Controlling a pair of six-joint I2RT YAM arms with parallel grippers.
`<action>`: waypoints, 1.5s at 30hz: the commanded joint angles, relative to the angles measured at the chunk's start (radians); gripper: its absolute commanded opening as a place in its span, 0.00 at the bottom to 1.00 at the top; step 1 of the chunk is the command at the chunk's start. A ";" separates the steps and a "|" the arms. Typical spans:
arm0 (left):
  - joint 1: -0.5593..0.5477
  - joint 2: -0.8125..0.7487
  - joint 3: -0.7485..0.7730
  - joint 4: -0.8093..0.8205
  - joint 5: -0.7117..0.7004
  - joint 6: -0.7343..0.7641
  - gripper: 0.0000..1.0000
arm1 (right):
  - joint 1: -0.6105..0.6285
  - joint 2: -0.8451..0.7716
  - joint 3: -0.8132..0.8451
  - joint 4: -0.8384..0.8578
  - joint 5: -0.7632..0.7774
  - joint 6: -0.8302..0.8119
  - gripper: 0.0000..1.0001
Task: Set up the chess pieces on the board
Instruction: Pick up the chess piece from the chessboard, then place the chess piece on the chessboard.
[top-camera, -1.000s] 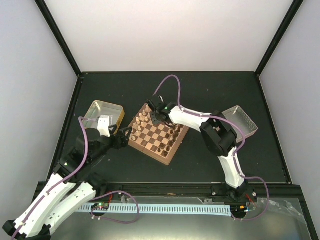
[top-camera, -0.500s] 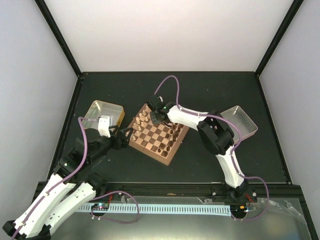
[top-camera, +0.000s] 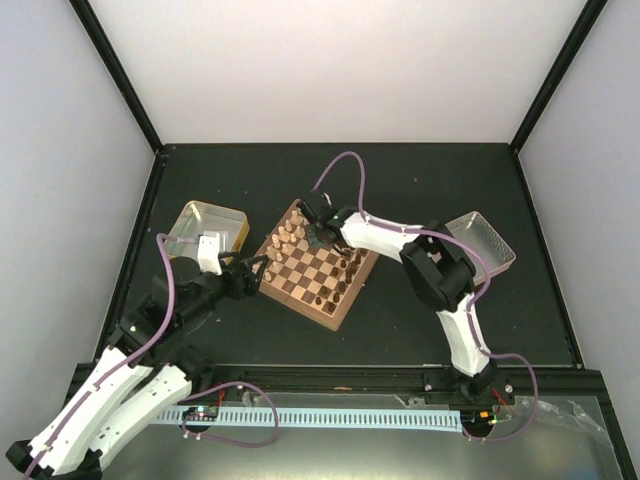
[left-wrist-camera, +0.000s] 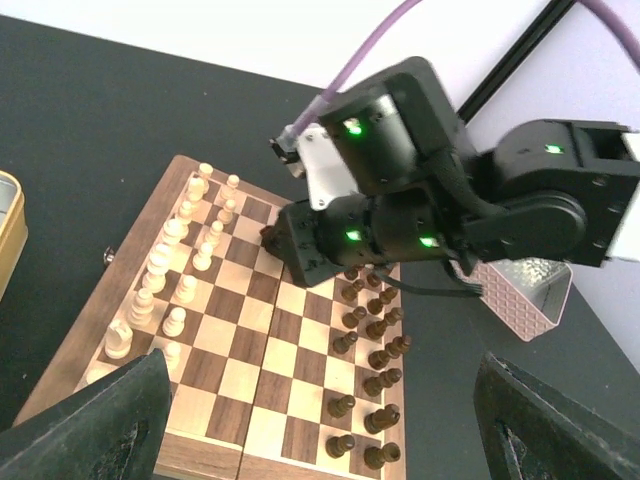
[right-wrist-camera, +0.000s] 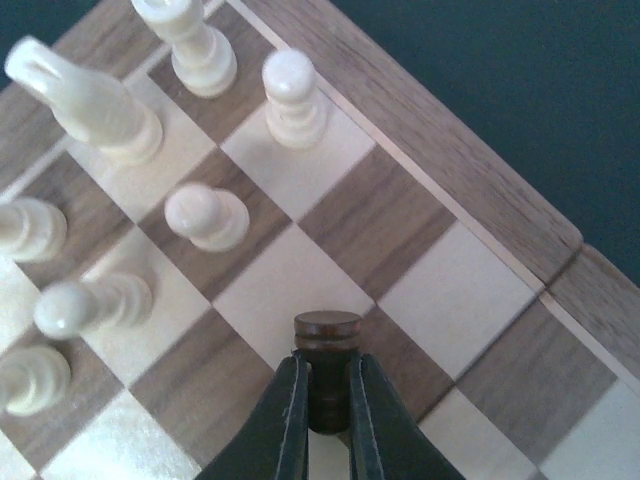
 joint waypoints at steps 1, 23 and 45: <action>0.003 0.046 -0.010 0.050 0.040 -0.069 0.85 | -0.007 -0.174 -0.144 0.110 -0.030 -0.105 0.01; 0.068 0.299 -0.078 0.495 0.505 -0.452 0.83 | 0.005 -0.826 -0.670 0.506 -0.901 -0.484 0.02; 0.091 0.437 -0.127 0.631 0.731 -0.535 0.14 | 0.010 -0.795 -0.634 0.511 -0.877 -0.446 0.03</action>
